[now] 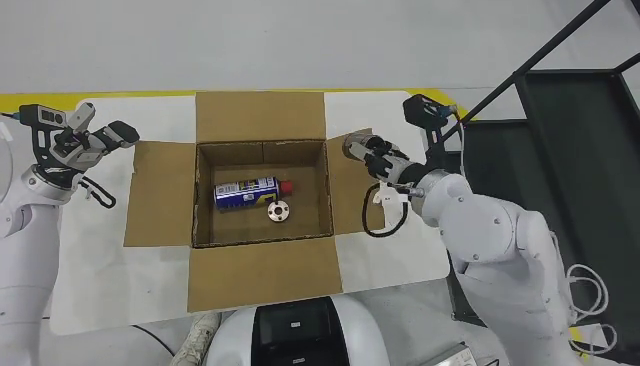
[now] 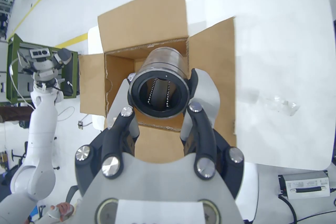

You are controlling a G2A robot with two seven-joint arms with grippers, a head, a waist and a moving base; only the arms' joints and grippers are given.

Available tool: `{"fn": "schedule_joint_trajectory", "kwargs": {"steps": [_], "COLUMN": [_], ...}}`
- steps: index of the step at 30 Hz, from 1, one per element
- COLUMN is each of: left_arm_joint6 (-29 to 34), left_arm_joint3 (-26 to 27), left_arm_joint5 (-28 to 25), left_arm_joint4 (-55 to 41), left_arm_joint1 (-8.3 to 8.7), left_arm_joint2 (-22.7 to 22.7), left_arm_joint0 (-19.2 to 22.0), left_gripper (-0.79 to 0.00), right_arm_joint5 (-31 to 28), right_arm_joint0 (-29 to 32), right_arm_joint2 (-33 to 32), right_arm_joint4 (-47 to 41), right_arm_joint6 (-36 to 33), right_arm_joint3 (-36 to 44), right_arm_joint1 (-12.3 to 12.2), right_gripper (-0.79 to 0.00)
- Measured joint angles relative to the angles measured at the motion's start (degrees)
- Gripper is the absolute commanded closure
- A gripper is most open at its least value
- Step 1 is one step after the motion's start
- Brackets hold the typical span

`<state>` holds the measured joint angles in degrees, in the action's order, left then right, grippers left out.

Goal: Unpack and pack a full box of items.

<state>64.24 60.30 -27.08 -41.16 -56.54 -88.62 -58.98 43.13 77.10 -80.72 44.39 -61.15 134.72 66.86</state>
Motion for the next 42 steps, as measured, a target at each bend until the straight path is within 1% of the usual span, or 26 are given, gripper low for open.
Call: {"fn": "schedule_joint_trajectory", "kwargs": {"steps": [2, 6, 8, 11, 13, 18, 21, 23, 29, 34, 42], "left_arm_joint6": [0.0, 0.0, 0.0, 0.0, 0.0, 0.0, 0.0, 0.0, 0.0, 0.0, 0.0], "left_arm_joint3": [0.0, 0.0, 0.0, 0.0, 0.0, 0.0, 0.0, 0.0, 0.0, 0.0, 0.0], "left_arm_joint5": [0.0, 0.0, 0.0, 0.0, 0.0, 0.0, 0.0, 0.0, 0.0, 0.0, 0.0], "left_arm_joint4": [0.0, 0.0, 0.0, 0.0, 0.0, 0.0, 0.0, 0.0, 0.0, 0.0, 0.0], "left_arm_joint1": [0.0, 0.0, 0.0, 0.0, 0.0, 0.0, 0.0, 0.0, 0.0, 0.0, 0.0], "left_arm_joint2": [0.0, 0.0, 0.0, 0.0, 0.0, 0.0, 0.0, 0.0, 0.0, 0.0, 0.0], "left_arm_joint0": [0.0, 0.0, 0.0, 0.0, 0.0, 0.0, 0.0, 0.0, 0.0, 0.0, 0.0], "left_gripper": [-0.785, -0.785, -0.785, -0.785, -0.785, -0.785, -0.785, -0.785, -0.785, -0.785, -0.785], "right_arm_joint5": [0.06, -0.47, -0.54, -0.38, -0.36, 2.0, 3.66, 4.04, 4.85, 6.31, 6.98], "right_arm_joint0": [1.89, 4.94, 5.94, 6.06, 5.27, 0.51, -2.96, -5.62, -12.25, -16.24, -21.18], "right_arm_joint2": [-4.77, -12.11, -14.79, -15.83, -15.07, -11.39, -7.84, -5.48, -0.9, 1.89, 5.96], "right_arm_joint4": [-1.66, -6.07, -8.22, -9.47, -10.02, -10.33, -6.78, -6.37, -8.97, -11.79, -15.49], "right_arm_joint6": [0.06, -0.48, -0.56, -0.39, -0.37, 2.02, 3.68, 4.04, 4.84, 6.4, 11.92], "right_arm_joint3": [-0.2, -2.62, -5.09, -9.62, -12.77, -23.7, -30.67, -35.66, -47.63, -54.56, -64.78], "right_arm_joint1": [-0.36, -1.01, -1.36, -1.9, -2.17, -2.72, -2.82, -2.78, -2.4, -1.71, -0.06], "right_gripper": [0.0, 0.0, 0.0, 0.0, 0.0, 0.0, 0.0, 0.0, 0.0, 0.0, 0.0]}}
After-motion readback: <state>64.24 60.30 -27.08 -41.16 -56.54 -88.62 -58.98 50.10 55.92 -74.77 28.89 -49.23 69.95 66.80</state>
